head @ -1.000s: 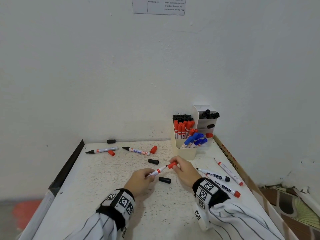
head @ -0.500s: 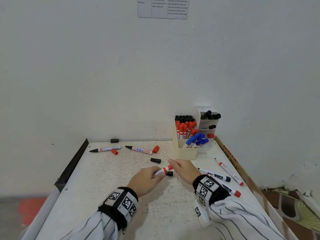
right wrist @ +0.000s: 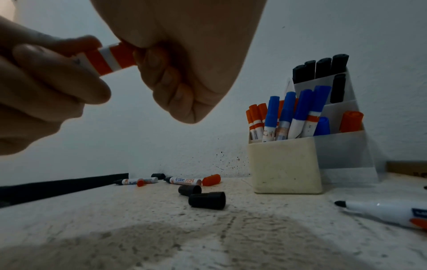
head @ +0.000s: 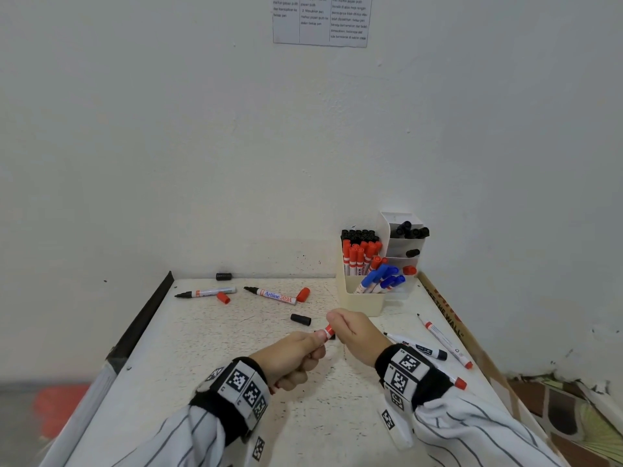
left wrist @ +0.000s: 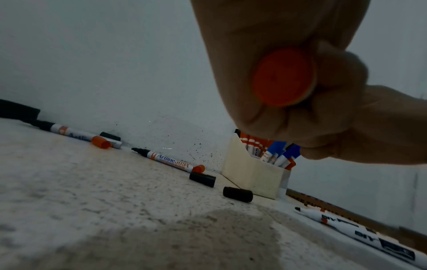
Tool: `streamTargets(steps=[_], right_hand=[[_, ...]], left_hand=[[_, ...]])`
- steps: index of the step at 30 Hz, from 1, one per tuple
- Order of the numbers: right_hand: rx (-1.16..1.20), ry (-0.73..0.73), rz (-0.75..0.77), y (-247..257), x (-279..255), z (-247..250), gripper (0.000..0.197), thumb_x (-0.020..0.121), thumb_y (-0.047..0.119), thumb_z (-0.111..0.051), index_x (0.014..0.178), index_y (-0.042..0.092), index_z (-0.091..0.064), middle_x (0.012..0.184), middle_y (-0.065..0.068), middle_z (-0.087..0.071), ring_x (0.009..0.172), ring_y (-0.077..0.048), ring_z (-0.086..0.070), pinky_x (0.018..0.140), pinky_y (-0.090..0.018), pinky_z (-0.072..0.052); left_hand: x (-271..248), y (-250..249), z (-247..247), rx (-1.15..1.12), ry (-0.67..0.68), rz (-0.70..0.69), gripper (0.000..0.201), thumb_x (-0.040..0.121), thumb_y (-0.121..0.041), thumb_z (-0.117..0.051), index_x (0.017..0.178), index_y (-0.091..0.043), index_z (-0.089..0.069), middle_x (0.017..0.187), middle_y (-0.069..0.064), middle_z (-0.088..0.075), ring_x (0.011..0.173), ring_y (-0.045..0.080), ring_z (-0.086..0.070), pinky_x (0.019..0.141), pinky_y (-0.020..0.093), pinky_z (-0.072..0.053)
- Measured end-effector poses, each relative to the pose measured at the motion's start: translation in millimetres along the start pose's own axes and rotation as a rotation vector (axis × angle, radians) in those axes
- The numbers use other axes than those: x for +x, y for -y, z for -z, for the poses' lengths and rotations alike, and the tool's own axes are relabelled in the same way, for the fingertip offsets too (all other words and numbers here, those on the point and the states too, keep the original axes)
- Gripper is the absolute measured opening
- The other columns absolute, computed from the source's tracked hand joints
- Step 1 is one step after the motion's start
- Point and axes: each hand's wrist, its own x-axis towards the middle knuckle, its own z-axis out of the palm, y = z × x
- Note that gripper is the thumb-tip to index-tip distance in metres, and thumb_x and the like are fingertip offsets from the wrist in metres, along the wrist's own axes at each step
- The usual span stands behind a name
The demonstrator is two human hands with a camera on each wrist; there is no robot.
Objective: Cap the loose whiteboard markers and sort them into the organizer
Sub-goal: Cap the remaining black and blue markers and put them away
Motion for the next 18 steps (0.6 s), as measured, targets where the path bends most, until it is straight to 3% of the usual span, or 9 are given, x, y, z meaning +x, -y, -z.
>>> streamTargets(steps=[3, 4, 6, 8, 10, 12, 14, 16, 18], right_hand=[[-0.053, 0.003, 0.013, -3, 2, 13, 0.031, 0.099, 0.023, -0.037, 0.069, 0.022, -0.041, 0.062, 0.009, -0.040, 0.058, -0.004, -0.037, 0.057, -0.015, -0.033], [-0.088, 0.008, 0.015, -5, 4, 19, 0.029, 0.099, 0.024, -0.039, 0.071, 0.020, -0.043, 0.063, 0.009, -0.042, 0.059, -0.004, -0.039, 0.057, -0.015, -0.034], [-0.161, 0.003, 0.017, -8, 8, 33, 0.024, 0.097, 0.026, -0.042, 0.074, 0.020, -0.047, 0.067, 0.007, -0.048, 0.061, -0.006, -0.043, 0.059, -0.016, -0.036], [-0.146, -0.076, 0.003, -9, 11, 49, 0.018, 0.095, 0.024, -0.047, 0.077, 0.026, -0.049, 0.075, 0.004, -0.056, 0.064, -0.009, -0.051, 0.063, -0.021, -0.043], [-0.075, -0.209, 0.003, -7, 14, 68, 0.010, 0.093, 0.020, -0.051, 0.085, 0.025, -0.053, 0.082, 0.004, -0.061, 0.069, -0.010, -0.058, 0.066, -0.021, -0.050], [-0.068, -0.366, 0.001, -8, 18, 88, 0.008, 0.092, 0.016, -0.053, 0.099, 0.017, -0.057, 0.087, 0.002, -0.064, 0.073, -0.007, -0.060, 0.067, -0.013, -0.051], [-0.059, -0.503, 0.013, -12, 26, 105, 0.018, 0.092, 0.016, -0.054, 0.109, 0.012, -0.057, 0.094, -0.005, -0.066, 0.080, -0.010, -0.064, 0.073, -0.019, -0.055], [-0.041, -0.585, 0.022, -13, 35, 117, 0.019, 0.092, 0.016, -0.053, 0.110, 0.012, -0.056, 0.094, -0.004, -0.066, 0.086, -0.015, -0.066, 0.079, -0.028, -0.055], [-0.058, -0.594, 0.030, -15, 45, 123, 0.017, 0.093, 0.014, -0.052, 0.108, 0.011, -0.056, 0.092, -0.003, -0.065, 0.086, -0.017, -0.066, 0.080, -0.030, -0.055]], left_hand=[[9, -7, -1, 0.180, -0.055, -0.107, 0.040, 0.098, -0.045, -0.031, 0.069, -0.019, -0.042, 0.055, -0.007, -0.036, 0.037, 0.005, -0.029, 0.035, 0.016, -0.024], [15, -8, -2, 0.241, -0.083, -0.139, 0.039, 0.097, -0.045, -0.032, 0.074, -0.019, -0.049, 0.060, -0.007, -0.044, 0.044, 0.005, -0.038, 0.042, 0.016, -0.033], [28, -10, -3, 0.342, -0.135, -0.150, 0.043, 0.098, -0.047, -0.027, 0.100, -0.019, -0.060, 0.089, -0.009, -0.058, 0.078, 0.006, -0.054, 0.075, 0.019, -0.042], [41, -9, -4, 0.421, -0.147, -0.096, 0.045, 0.100, -0.045, -0.019, 0.117, -0.019, -0.052, 0.111, -0.010, -0.053, 0.104, 0.007, -0.050, 0.093, 0.026, -0.032], [58, -3, -6, 0.559, -0.109, -0.067, 0.028, 0.103, -0.031, -0.024, 0.107, -0.013, -0.044, 0.113, 0.002, -0.051, 0.113, 0.019, -0.049, 0.093, 0.026, -0.030], [73, 6, -8, 0.736, -0.099, 0.020, 0.031, 0.100, -0.020, -0.034, 0.123, -0.004, -0.045, 0.128, 0.011, -0.045, 0.126, 0.028, -0.040, 0.099, 0.026, -0.031], [82, 15, -8, 0.924, -0.113, 0.074, 0.046, 0.096, -0.019, -0.040, 0.141, -0.014, -0.034, 0.143, 0.006, -0.036, 0.132, 0.025, -0.032, 0.108, 0.033, -0.029], [88, 21, -5, 0.968, -0.176, 0.081, 0.045, 0.092, -0.018, -0.046, 0.136, -0.025, -0.040, 0.140, 0.001, -0.037, 0.129, 0.022, -0.036, 0.107, 0.035, -0.035], [92, 23, 0, 0.967, -0.244, 0.085, 0.037, 0.089, -0.015, -0.052, 0.124, -0.026, -0.050, 0.133, 0.001, -0.042, 0.120, 0.020, -0.045, 0.102, 0.033, -0.042]])
